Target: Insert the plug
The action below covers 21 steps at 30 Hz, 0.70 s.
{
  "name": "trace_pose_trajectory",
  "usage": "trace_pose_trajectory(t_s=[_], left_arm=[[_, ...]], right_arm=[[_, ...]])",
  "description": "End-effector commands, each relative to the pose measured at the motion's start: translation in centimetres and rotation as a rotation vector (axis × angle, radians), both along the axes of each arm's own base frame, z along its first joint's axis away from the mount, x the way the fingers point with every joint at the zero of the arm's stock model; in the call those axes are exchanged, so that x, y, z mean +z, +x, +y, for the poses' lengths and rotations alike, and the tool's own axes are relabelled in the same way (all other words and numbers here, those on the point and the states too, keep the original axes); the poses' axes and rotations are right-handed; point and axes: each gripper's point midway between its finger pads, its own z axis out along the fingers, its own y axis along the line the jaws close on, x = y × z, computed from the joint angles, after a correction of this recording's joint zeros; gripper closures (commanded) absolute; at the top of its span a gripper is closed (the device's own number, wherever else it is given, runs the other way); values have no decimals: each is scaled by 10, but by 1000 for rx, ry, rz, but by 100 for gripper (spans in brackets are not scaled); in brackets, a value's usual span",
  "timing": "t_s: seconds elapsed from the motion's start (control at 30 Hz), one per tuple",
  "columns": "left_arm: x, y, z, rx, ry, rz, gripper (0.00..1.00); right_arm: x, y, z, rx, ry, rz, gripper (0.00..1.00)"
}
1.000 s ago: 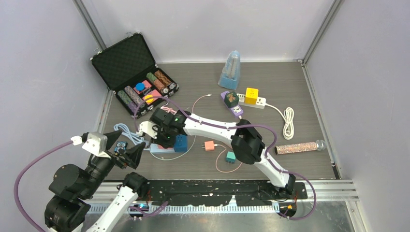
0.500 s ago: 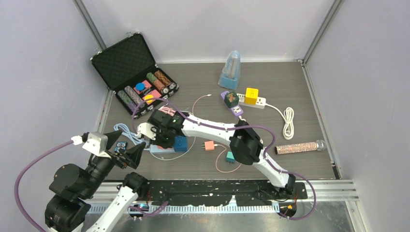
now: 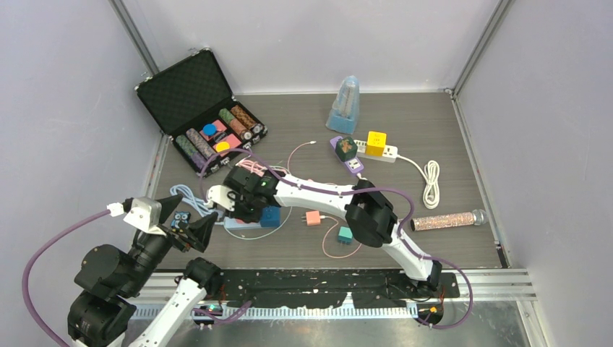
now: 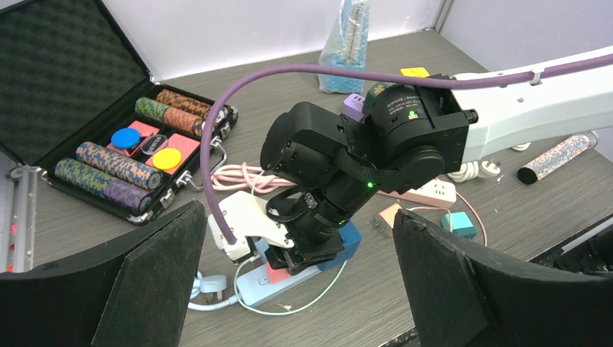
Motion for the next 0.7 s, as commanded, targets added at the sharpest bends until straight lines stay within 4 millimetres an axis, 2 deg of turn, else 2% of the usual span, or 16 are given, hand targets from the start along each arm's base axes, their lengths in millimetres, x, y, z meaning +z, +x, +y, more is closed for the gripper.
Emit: trace_pose_trajectory(t_s=[0.0, 0.13, 0.2, 0.23, 0.27, 0.37, 0.4, 0.43, 0.5, 0.63, 0.67], left_arm=[[11, 0, 2, 10, -10, -51, 0], [11, 0, 2, 10, -12, -52, 0], [12, 1, 2, 8, -14, -54, 0], [12, 1, 2, 8, -14, -53, 0], [12, 1, 1, 6, -15, -53, 0], [13, 0, 1, 4, -18, -52, 0], [14, 0, 1, 4, -18, -55, 0], [15, 0, 1, 4, -21, -56, 0], [16, -1, 1, -1, -26, -56, 0], [21, -4, 0, -10, -37, -63, 0], [22, -5, 0, -11, -40, -65, 0]], right_arm=[[-85, -13, -49, -15, -251, 61, 94], [-75, -2, -43, -73, -237, 26, 94], [-53, 6, -29, -98, -185, 1, 91], [-41, 7, -23, -103, -155, -5, 86], [-29, 9, -16, -102, -119, -9, 71], [20, 18, 6, -128, 30, -53, 50], [30, 21, 10, -139, 60, -69, 49], [51, 28, 17, -168, 121, -99, 45], [80, 34, 24, -203, 200, -127, 37], [117, 25, 29, -178, 294, -101, 20], [125, 22, 28, -174, 309, -96, 18]])
